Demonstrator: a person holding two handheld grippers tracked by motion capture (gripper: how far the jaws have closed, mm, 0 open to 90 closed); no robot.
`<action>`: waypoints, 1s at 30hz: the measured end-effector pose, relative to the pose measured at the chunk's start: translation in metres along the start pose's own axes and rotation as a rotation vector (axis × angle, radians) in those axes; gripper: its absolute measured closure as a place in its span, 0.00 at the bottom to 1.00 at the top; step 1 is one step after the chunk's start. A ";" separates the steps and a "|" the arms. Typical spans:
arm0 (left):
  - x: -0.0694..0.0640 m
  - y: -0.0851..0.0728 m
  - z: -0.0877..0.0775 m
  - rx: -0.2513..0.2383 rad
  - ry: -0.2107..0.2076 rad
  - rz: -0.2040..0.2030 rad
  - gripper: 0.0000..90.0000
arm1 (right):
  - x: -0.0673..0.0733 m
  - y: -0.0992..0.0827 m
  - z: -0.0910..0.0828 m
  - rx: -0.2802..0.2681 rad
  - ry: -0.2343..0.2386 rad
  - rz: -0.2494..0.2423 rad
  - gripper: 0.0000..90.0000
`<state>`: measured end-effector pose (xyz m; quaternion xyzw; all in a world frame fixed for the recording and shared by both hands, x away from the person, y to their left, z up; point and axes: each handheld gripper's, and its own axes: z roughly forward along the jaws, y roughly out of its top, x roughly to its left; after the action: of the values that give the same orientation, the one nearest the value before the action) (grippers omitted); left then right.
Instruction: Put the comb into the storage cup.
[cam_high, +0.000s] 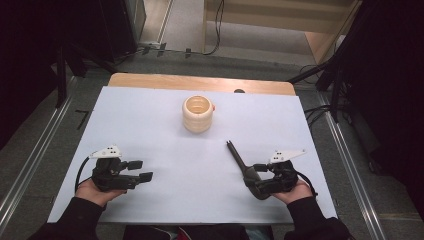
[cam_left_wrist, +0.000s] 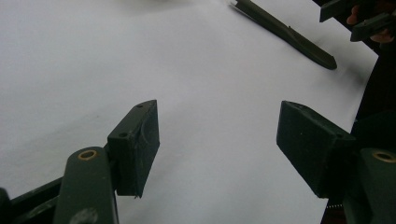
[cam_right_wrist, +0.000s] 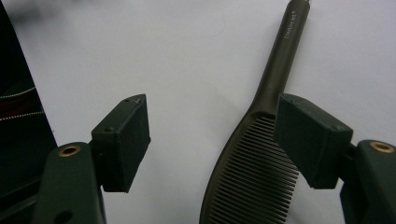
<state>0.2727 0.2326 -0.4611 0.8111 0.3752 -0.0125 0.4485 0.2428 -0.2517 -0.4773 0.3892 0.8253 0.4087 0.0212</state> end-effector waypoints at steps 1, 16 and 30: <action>0.000 0.000 0.000 0.000 0.000 0.000 0.34 | 0.000 0.000 0.000 0.000 0.001 -0.001 0.28; 0.000 0.001 0.001 0.007 -0.002 0.006 0.34 | 0.001 -0.001 0.000 -0.007 0.017 -0.010 0.28; 0.000 0.001 0.001 0.007 -0.001 0.003 0.34 | 0.000 0.000 -0.002 -0.003 0.021 -0.005 0.28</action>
<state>0.2735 0.2313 -0.4615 0.8133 0.3738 -0.0136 0.4457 0.2418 -0.2533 -0.4761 0.3826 0.8258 0.4140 0.0142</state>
